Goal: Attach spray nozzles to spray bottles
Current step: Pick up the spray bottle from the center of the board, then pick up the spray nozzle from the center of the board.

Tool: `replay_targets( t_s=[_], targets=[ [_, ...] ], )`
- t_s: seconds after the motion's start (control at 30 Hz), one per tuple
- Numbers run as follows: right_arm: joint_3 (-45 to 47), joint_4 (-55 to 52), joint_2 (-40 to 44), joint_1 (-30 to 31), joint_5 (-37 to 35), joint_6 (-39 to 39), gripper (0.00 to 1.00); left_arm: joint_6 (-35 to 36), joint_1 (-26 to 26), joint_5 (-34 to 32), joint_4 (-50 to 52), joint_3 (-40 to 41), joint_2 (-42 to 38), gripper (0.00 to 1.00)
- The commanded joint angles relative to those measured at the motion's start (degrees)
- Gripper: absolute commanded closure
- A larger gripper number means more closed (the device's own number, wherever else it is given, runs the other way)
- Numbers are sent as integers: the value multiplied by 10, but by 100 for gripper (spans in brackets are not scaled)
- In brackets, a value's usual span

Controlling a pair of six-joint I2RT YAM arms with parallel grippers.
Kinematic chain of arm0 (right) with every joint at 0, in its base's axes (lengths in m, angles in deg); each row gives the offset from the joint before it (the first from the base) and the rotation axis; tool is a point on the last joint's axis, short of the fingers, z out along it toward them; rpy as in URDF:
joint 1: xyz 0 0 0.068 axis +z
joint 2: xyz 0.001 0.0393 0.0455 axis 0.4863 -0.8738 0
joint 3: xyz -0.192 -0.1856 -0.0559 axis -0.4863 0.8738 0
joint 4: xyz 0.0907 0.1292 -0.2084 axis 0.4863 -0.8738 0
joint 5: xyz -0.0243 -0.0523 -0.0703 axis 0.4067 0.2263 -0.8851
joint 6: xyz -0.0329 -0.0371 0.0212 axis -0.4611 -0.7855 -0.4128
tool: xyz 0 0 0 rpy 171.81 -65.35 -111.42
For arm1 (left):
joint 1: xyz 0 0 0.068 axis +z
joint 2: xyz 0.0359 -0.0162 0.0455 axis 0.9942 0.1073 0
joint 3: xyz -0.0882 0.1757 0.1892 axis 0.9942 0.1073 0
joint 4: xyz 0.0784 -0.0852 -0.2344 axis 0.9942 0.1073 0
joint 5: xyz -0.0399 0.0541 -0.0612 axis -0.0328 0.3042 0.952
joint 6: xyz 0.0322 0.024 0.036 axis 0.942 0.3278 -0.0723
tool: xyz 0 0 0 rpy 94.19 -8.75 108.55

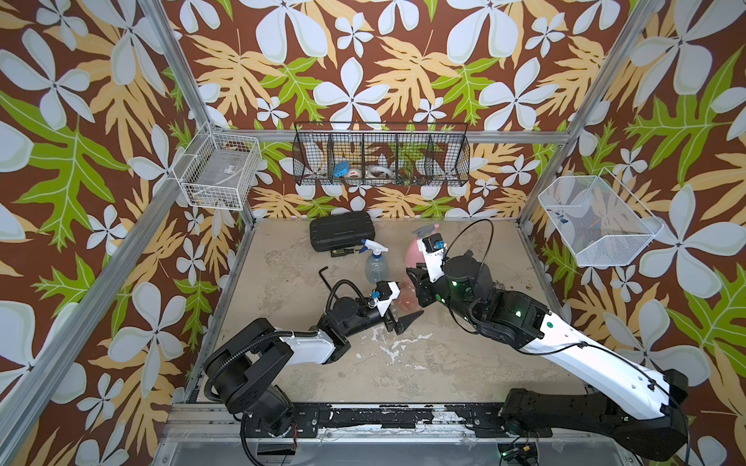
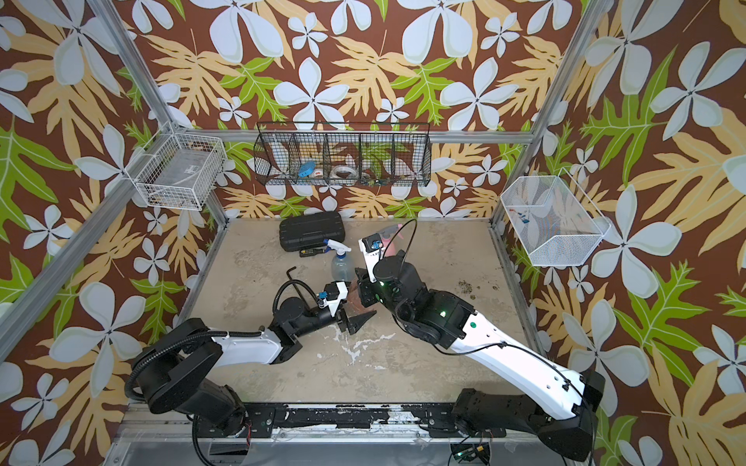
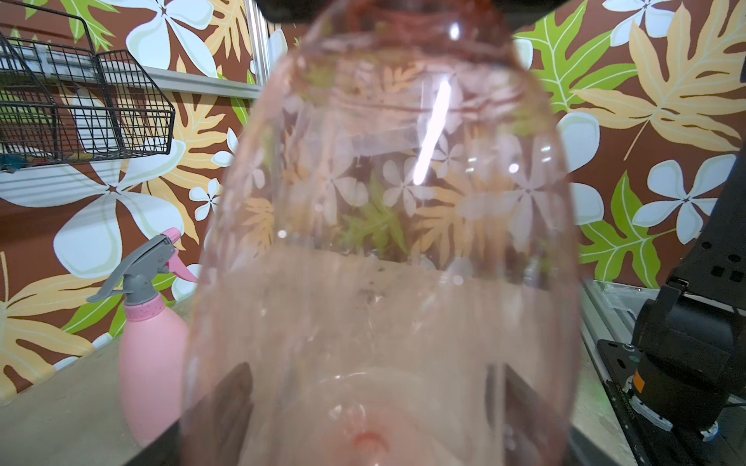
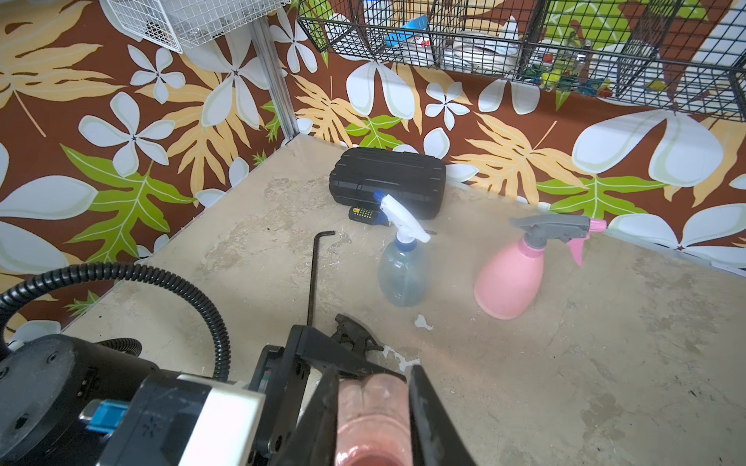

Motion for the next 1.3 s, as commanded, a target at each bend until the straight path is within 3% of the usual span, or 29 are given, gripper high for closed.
replay_targets(
  t_s=[0.0, 0.1, 0.3, 0.43, 0.53, 0.7, 0.8, 0.9, 1.0, 1.1, 1.27],
  targets=[
    [-13, -3, -9, 7, 1, -1, 100, -5, 5, 11, -35, 7, -6, 17],
    [-27, -8, -22, 18, -4, -5, 100, -5, 10, 12, -42, 15, -14, 26],
    [-65, -27, -52, 27, -1, -10, 100, -2, 15, 1, -51, 38, -38, 31],
    [-91, -39, -66, 26, 3, -16, 68, -17, 14, -21, -78, 77, -60, 34],
    [-105, -42, -69, 27, 2, -24, 51, -36, 14, -45, -113, 120, -72, 35],
    [-118, -44, -59, 18, -17, -39, 38, -53, 15, -82, -154, 194, -96, 35],
    [-89, -30, -37, -53, 65, -24, 38, -84, 14, -119, -226, 254, -109, 35],
    [-18, 17, -37, -140, 188, 9, 45, -99, 14, -158, -286, 301, -120, 35],
    [12, 19, -109, -149, 250, 21, 50, -99, 14, -190, -290, 322, -143, 35],
    [33, 40, -185, -149, 291, 30, 53, -106, 14, -215, -246, 331, -191, 34],
    [14, 51, -293, -140, 306, 17, 54, -94, 14, -239, -6, 306, -329, 30]
  ],
)
